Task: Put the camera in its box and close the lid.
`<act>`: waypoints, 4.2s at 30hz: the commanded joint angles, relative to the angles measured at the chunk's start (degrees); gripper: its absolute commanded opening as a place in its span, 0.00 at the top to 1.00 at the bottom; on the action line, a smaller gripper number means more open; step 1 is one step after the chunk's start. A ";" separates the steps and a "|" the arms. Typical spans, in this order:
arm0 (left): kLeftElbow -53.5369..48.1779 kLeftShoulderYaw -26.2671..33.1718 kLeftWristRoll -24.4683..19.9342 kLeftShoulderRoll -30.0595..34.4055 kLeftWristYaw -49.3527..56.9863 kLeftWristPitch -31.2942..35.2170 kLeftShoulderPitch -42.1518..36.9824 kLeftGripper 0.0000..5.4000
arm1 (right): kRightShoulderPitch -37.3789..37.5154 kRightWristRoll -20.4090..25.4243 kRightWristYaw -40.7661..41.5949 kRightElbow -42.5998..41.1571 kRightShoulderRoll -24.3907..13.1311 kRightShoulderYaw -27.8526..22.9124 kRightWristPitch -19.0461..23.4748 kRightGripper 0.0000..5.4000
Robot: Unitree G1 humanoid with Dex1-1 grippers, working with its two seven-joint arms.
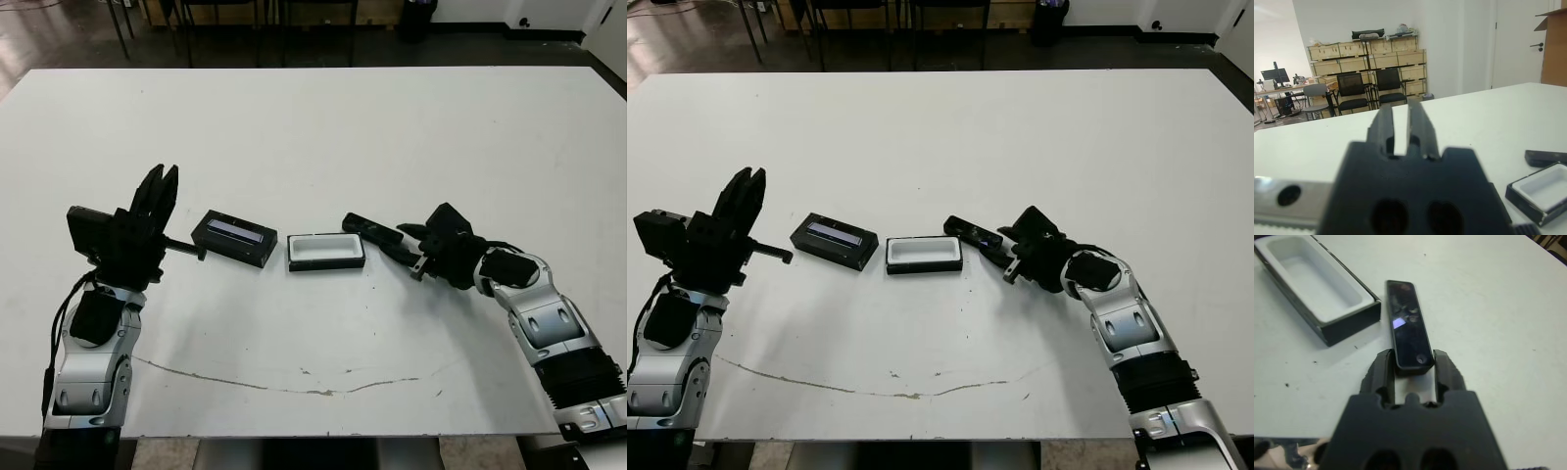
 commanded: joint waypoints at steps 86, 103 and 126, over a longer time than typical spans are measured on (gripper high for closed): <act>-0.52 -0.38 1.45 -0.44 2.01 0.52 1.56 1.00 | -24.66 -4.03 32.89 12.92 -2.14 9.38 1.17 1.00; -0.46 -1.01 2.01 -0.95 2.55 0.12 1.58 1.00 | -26.08 -5.69 33.76 14.60 -0.28 11.15 -0.95 1.00; -0.84 -1.66 2.51 -2.54 3.87 -1.37 3.84 1.00 | -29.15 -10.28 34.61 16.47 6.10 16.66 -1.78 1.00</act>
